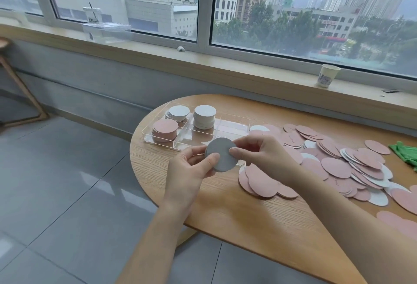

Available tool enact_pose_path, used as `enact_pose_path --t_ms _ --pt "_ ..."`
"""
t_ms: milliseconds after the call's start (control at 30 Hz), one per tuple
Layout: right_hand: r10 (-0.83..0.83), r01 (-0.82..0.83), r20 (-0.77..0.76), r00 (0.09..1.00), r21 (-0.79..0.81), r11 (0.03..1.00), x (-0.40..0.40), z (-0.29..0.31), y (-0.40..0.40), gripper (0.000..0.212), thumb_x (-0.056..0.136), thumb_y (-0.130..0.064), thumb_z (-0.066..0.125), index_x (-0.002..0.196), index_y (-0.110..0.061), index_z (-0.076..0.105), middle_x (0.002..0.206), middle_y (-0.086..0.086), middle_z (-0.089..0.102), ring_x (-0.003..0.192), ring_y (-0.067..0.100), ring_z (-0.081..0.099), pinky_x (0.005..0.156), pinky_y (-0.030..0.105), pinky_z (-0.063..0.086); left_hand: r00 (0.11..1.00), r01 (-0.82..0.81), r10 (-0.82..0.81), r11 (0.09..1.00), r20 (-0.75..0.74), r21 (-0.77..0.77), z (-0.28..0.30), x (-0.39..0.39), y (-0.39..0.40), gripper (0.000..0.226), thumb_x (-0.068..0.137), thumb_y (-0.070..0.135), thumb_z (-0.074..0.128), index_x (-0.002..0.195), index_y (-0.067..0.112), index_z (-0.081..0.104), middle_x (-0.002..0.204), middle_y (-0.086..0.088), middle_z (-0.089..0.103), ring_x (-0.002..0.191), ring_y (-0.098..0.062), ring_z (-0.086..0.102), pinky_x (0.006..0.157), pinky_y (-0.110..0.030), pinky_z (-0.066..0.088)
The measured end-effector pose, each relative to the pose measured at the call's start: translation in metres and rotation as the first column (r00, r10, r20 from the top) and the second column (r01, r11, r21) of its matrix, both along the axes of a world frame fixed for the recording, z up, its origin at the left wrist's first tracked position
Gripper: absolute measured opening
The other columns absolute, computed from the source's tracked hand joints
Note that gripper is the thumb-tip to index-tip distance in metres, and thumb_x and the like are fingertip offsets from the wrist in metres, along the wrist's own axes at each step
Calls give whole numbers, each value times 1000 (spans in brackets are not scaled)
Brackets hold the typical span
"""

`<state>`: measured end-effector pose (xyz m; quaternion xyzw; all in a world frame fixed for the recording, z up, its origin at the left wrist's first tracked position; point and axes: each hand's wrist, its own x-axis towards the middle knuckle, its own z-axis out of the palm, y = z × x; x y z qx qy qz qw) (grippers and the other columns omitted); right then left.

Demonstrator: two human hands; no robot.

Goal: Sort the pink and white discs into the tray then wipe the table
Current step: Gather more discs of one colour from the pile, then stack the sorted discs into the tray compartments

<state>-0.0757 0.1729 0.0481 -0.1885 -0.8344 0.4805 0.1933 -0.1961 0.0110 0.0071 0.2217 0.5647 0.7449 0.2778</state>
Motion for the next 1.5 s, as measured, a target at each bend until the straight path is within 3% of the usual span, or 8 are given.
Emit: enact_pose_path --t_ms 200,500,633,867,1000,1133,1300,1500 --pt "57 -35 52 997 -349 936 -27 -10 20 38 81 -27 80 109 -2 72 104 22 73 89 22 70 77 27 57 982 -125 113 989 -154 -73 -4 -15 3 22 86 15 84 105 21 75 92 6 80 90 -13 77 78 -31 62" --pt "-19 43 63 998 -394 918 -89 -4 38 26 89 -16 76 107 2 72 85 10 70 74 14 66 73 24 60 873 -408 347 905 -343 -122 -2 -55 14 18 87 23 83 99 33 74 88 15 76 85 4 71 79 -18 58" --pt "-74 118 141 987 -337 934 -112 -5 46 10 88 -15 77 91 -7 72 80 8 70 67 12 65 63 22 59 822 -462 349 870 -449 -170 -11 -67 12 15 89 24 81 104 25 77 90 17 75 84 7 69 72 -5 49" --pt "-90 149 329 940 -159 976 -131 -10 49 11 85 -22 80 81 -14 74 74 7 63 56 16 49 43 22 30 801 -425 236 872 -550 -244 -26 -66 2 11 90 27 80 101 30 76 87 21 73 85 9 67 70 -4 48" --pt "-80 107 376 923 -51 993 -137 -9 47 12 82 -27 81 83 -15 78 74 13 65 61 22 48 43 22 30 803 -391 192 884 -564 -257 -26 -63 1 15 90 24 80 100 34 73 88 21 73 86 9 66 68 -3 48" --pt "-163 124 362 918 128 984 -138 -13 43 11 84 -27 80 87 -16 80 45 -11 59 38 2 50 43 16 39 808 -373 162 886 -567 -278 -26 -63 2 19 90 25 80 101 38 70 90 22 72 88 11 65 69 -3 49" --pt "-209 168 263 942 170 971 -135 -23 39 15 83 -26 82 90 -13 78 74 0 71 42 6 55 52 23 45 804 -378 162 881 -572 -283 -28 -65 2 17 89 26 80 103 34 73 90 21 72 86 10 65 69 -4 49" --pt "-194 174 132 972 145 974 -105 -16 30 19 84 -25 82 97 -14 74 93 -2 73 40 -1 52 48 13 42 805 -351 139 895 -577 -274 -25 -61 5 19 89 24 80 105 31 73 91 21 71 86 11 65 69 -4 49"
